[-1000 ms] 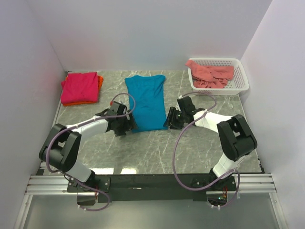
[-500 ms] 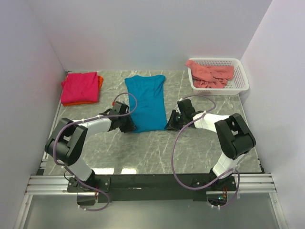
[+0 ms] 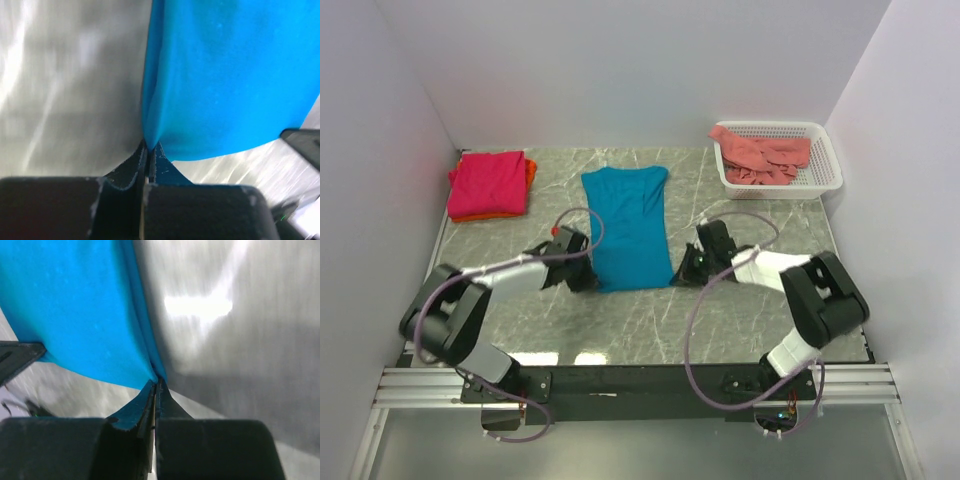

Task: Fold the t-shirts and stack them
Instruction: Fold the tshirt

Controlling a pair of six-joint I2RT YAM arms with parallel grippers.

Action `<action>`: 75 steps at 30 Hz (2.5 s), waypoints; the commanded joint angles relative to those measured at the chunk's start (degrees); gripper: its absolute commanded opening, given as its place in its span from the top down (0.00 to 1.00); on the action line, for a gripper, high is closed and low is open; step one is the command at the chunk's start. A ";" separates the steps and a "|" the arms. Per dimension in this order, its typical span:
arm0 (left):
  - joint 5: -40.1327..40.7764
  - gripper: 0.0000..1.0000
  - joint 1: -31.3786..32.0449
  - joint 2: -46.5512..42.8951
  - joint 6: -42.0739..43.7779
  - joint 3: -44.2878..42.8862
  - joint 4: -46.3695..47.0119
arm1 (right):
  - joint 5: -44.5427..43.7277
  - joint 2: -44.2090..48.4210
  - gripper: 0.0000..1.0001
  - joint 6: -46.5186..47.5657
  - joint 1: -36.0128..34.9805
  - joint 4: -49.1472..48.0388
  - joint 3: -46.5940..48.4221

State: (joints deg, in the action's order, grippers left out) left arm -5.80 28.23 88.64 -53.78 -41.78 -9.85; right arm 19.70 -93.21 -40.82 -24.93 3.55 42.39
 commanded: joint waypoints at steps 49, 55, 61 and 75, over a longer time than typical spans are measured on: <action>7.91 0.99 -11.44 20.59 12.47 -48.30 -19.94 | -7.68 -21.81 1.00 6.72 5.76 18.24 55.06; 8.44 0.97 -12.58 27.45 12.82 -54.45 -21.53 | -6.70 -28.86 1.00 5.31 6.56 18.25 61.40; 8.35 0.20 -13.64 30.10 13.09 -60.26 -24.60 | -4.76 -33.18 0.37 7.85 7.44 22.72 68.78; 3.61 0.01 -13.64 21.04 16.51 -41.54 -15.73 | -2.57 -1.11 0.20 9.17 7.09 7.71 25.66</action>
State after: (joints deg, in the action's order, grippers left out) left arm -0.14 14.44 111.98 -39.92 -84.88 -29.32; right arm 16.25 -100.09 -32.95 -17.61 16.64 74.08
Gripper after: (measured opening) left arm 0.994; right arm 0.797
